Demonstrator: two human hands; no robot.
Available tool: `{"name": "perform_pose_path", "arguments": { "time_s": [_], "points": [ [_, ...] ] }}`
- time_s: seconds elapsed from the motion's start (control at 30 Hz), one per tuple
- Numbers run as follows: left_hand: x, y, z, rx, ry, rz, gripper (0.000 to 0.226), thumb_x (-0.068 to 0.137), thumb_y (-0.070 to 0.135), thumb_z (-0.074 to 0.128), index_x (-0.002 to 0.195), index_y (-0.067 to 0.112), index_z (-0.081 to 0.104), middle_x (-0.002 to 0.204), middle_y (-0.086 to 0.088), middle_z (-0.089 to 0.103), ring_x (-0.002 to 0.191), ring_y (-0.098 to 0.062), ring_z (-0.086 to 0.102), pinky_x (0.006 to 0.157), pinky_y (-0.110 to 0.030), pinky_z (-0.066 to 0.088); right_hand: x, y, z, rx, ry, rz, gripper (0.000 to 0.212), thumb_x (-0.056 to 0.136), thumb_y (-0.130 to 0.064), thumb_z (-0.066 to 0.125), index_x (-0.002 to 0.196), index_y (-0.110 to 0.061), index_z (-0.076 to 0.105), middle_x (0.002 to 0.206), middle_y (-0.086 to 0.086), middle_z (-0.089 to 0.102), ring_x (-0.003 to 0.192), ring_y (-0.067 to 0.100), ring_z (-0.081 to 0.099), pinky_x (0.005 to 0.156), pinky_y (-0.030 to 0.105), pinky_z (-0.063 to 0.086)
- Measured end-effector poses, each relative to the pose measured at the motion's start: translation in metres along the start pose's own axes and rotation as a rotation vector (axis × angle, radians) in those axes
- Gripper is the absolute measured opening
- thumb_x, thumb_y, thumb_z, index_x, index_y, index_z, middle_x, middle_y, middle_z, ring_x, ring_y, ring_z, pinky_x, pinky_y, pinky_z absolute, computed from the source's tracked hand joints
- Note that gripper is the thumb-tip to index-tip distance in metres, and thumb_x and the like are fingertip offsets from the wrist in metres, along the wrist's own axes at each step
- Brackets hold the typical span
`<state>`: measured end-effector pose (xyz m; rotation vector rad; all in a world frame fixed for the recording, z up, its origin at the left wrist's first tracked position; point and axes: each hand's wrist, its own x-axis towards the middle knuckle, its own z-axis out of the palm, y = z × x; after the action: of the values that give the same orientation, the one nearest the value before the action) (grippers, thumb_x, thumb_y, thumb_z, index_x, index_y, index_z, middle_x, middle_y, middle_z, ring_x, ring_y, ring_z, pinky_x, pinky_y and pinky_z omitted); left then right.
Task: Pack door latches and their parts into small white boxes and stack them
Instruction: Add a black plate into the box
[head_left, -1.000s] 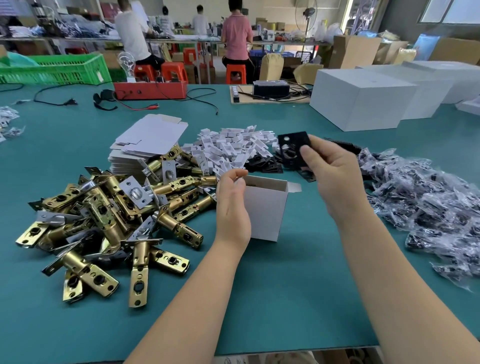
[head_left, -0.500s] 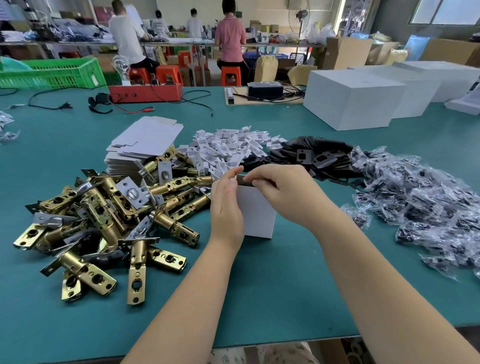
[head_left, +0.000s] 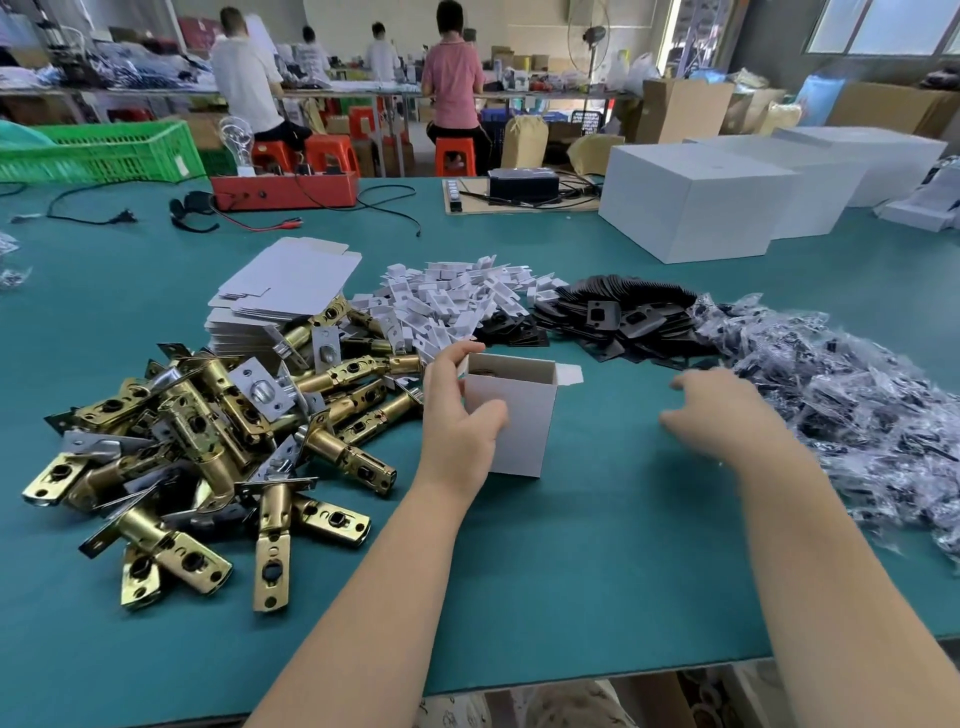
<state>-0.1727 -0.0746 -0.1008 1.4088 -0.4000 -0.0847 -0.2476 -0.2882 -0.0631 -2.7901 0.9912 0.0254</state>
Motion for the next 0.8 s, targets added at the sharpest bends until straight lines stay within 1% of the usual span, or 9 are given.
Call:
{"name": "perform_pose_path", "arguments": {
  "time_s": [0.07, 0.17, 0.3, 0.4, 0.43, 0.57, 0.63, 0.7, 0.8],
  "points": [
    [-0.003, -0.002, 0.003, 0.004, -0.012, 0.01, 0.055, 0.058, 0.008, 0.045, 0.107, 0.034, 0.048, 0.093, -0.007, 0.046, 0.07, -0.014, 0.04, 0.055, -0.02, 0.034, 0.0, 0.012, 0.007, -0.095, -0.061, 0.023, 0.037, 0.09, -0.017, 0.05, 0.124, -0.007, 0.057, 0.127, 0.016, 0.055, 0.113, 0.034, 0.052, 0.094, 0.041, 0.048],
    [-0.01, -0.002, 0.009, -0.021, -0.035, 0.022, 0.054, 0.06, 0.006, 0.043, 0.106, 0.033, 0.049, 0.089, -0.003, 0.049, 0.065, -0.011, 0.04, 0.053, -0.018, 0.035, 0.0, 0.016, 0.018, -0.182, -0.051, -0.012, 0.033, 0.09, -0.009, 0.049, 0.12, -0.006, 0.06, 0.122, 0.016, 0.06, 0.111, 0.033, 0.054, 0.09, 0.036, 0.049],
    [-0.014, -0.001, 0.011, -0.04, -0.057, 0.025, 0.054, 0.06, 0.006, 0.044, 0.105, 0.036, 0.049, 0.095, -0.004, 0.051, 0.07, -0.012, 0.043, 0.056, -0.022, 0.037, 0.004, 0.019, 0.02, -0.208, -0.039, -0.021, 0.029, 0.091, -0.008, 0.047, 0.115, -0.006, 0.063, 0.119, 0.019, 0.054, 0.118, 0.03, 0.045, 0.093, 0.033, 0.044],
    [-0.015, -0.001, 0.01, -0.041, -0.069, 0.023, 0.056, 0.06, 0.007, 0.046, 0.107, 0.036, 0.049, 0.097, -0.008, 0.051, 0.075, -0.016, 0.046, 0.06, -0.026, 0.038, 0.001, 0.016, 0.018, -0.247, -0.012, -0.056, 0.03, 0.09, -0.008, 0.049, 0.112, -0.016, 0.067, 0.114, 0.011, 0.062, 0.107, 0.029, 0.056, 0.089, 0.031, 0.045],
    [-0.015, -0.001, 0.01, -0.04, -0.069, 0.023, 0.056, 0.06, 0.007, 0.046, 0.107, 0.036, 0.049, 0.097, -0.008, 0.051, 0.076, -0.017, 0.046, 0.061, -0.027, 0.038, 0.0, 0.015, 0.017, -0.199, -0.003, -0.062, 0.031, 0.089, -0.006, 0.049, 0.111, -0.018, 0.068, 0.113, 0.011, 0.064, 0.103, 0.03, 0.058, 0.087, 0.031, 0.048],
    [-0.014, -0.001, 0.01, -0.05, -0.064, 0.016, 0.056, 0.061, 0.007, 0.046, 0.11, 0.034, 0.049, 0.093, -0.006, 0.05, 0.074, -0.017, 0.044, 0.061, -0.026, 0.037, -0.002, 0.009, 0.017, 0.065, 0.092, -0.069, 0.023, 0.094, -0.014, 0.052, 0.112, -0.016, 0.065, 0.116, 0.009, 0.065, 0.105, 0.029, 0.056, 0.084, 0.032, 0.044],
    [-0.014, -0.001, 0.01, -0.052, -0.066, 0.019, 0.055, 0.061, 0.007, 0.046, 0.11, 0.033, 0.049, 0.094, -0.007, 0.05, 0.074, -0.018, 0.045, 0.061, -0.027, 0.037, -0.005, 0.004, 0.017, 0.234, 0.136, -0.098, 0.028, 0.093, -0.009, 0.049, 0.116, -0.016, 0.064, 0.111, 0.007, 0.066, 0.096, 0.024, 0.06, 0.078, 0.026, 0.045],
    [-0.015, -0.001, 0.01, -0.062, -0.069, 0.025, 0.055, 0.062, 0.007, 0.046, 0.109, 0.034, 0.049, 0.098, -0.01, 0.051, 0.078, -0.02, 0.046, 0.063, -0.032, 0.039, -0.011, -0.006, 0.013, 0.622, 0.136, -0.149, 0.033, 0.092, 0.0, 0.047, 0.114, -0.017, 0.066, 0.095, 0.004, 0.067, 0.075, 0.016, 0.066, 0.064, 0.016, 0.049],
    [-0.015, -0.002, 0.009, -0.044, -0.075, 0.04, 0.055, 0.063, 0.007, 0.046, 0.11, 0.035, 0.049, 0.099, -0.01, 0.051, 0.08, -0.018, 0.046, 0.065, -0.029, 0.039, -0.028, -0.025, -0.004, 1.185, 0.129, -0.29, 0.035, 0.09, 0.01, 0.05, 0.094, -0.02, 0.068, 0.084, 0.003, 0.068, 0.072, 0.011, 0.07, 0.062, 0.017, 0.055]
  ]
}}
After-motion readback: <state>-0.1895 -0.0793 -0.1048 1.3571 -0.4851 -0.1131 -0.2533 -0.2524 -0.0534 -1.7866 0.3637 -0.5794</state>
